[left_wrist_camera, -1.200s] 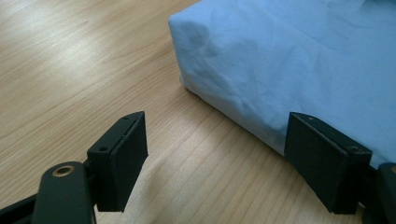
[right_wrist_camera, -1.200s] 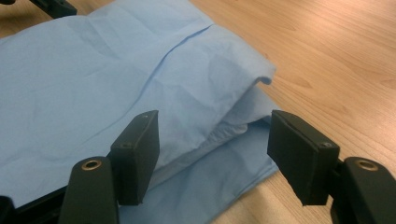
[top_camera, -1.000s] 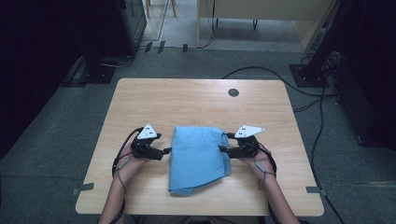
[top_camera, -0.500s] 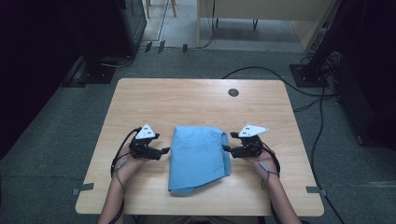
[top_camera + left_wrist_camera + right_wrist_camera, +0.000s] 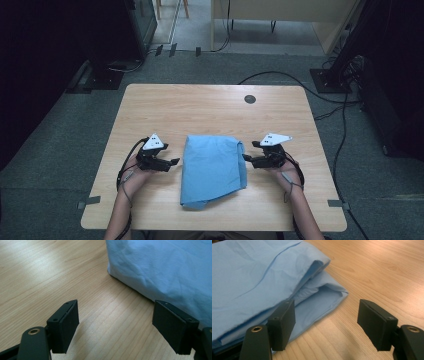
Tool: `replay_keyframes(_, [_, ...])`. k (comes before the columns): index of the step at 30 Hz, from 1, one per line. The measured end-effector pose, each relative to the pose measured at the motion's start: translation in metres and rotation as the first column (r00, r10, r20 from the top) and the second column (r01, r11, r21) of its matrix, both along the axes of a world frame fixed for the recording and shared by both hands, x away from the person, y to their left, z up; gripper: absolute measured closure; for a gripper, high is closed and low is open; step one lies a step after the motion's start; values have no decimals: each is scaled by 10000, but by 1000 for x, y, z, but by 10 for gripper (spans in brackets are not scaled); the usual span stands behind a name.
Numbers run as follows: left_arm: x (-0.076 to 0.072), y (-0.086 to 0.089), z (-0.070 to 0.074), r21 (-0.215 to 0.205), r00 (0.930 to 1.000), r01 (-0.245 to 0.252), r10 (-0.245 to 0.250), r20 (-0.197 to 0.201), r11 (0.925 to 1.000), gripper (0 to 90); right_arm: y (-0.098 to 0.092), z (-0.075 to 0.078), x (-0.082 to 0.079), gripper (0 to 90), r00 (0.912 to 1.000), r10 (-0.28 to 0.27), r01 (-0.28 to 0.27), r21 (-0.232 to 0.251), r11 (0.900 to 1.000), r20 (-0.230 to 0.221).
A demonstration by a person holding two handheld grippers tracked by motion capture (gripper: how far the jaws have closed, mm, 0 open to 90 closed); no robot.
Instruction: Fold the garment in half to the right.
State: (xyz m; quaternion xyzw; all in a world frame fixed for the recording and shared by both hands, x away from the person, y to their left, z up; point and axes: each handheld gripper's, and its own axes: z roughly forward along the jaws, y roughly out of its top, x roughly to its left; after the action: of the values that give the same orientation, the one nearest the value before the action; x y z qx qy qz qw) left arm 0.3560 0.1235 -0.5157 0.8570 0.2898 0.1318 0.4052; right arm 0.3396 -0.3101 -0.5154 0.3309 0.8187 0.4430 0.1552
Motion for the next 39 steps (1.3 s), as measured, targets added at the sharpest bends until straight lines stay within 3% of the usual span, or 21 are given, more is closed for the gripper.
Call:
replay_keyframes(13, [3,6,-4,166,9993,-192,197,-318,9997,214,-12,1,0,299,9995,-297,298,-30,9996,67])
replay_keyframes(39, [6,21,-6,-12,9973,-674,673,-307,9977,215,-31,-4,1,296,9981,-616,615,-265,9978,-34])
